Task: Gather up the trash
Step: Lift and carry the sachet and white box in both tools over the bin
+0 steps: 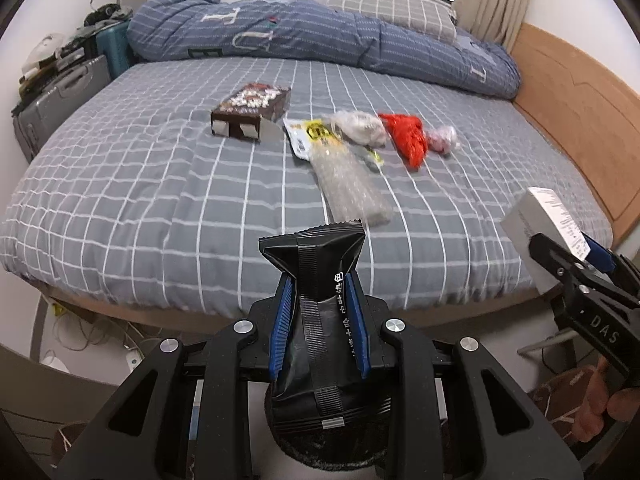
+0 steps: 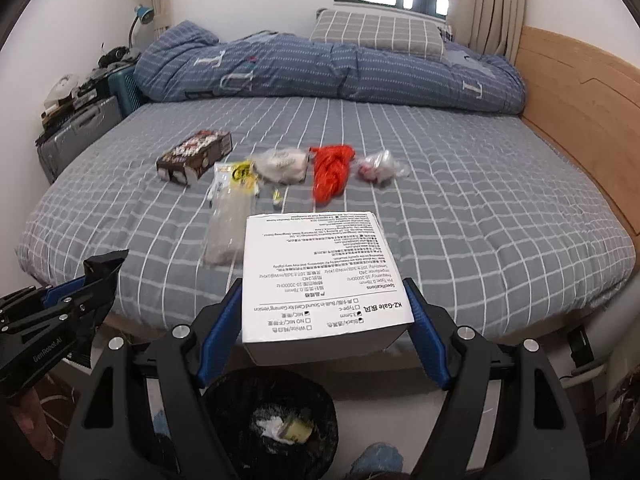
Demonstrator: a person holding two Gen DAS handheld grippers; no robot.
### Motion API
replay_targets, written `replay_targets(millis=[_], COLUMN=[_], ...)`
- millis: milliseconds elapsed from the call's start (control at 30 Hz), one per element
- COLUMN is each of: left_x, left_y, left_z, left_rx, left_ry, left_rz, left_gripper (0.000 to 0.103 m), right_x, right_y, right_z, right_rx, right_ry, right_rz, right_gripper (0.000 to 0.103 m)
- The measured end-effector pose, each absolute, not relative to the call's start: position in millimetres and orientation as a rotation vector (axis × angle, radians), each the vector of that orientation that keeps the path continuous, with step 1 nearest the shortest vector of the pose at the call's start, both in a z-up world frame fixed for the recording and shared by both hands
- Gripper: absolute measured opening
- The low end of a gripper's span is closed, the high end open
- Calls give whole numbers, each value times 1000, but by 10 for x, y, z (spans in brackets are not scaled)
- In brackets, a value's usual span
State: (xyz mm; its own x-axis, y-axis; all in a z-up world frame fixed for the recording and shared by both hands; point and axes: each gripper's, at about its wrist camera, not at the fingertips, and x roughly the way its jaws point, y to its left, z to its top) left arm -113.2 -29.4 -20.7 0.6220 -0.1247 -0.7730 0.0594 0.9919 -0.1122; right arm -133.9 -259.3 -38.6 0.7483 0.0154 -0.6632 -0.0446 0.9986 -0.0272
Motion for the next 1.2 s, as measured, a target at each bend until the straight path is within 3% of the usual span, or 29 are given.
replay_targets(millis=[767,1200], left_x=[-1656,-1497], left_y=[-237,-113], left_z=[-897,-1582], left_rx=[-111,-110], left_ry=[1009,1083], left_rz=[-113,-88], left_gripper=[26,26], right_x=[-1771,-1567], right_y=[-2289,-2149], right_z=[-1062,-1817], right_rx=[-68,-79], right_ry=[832,991], right_rz=[75,99], right_gripper=[73,73])
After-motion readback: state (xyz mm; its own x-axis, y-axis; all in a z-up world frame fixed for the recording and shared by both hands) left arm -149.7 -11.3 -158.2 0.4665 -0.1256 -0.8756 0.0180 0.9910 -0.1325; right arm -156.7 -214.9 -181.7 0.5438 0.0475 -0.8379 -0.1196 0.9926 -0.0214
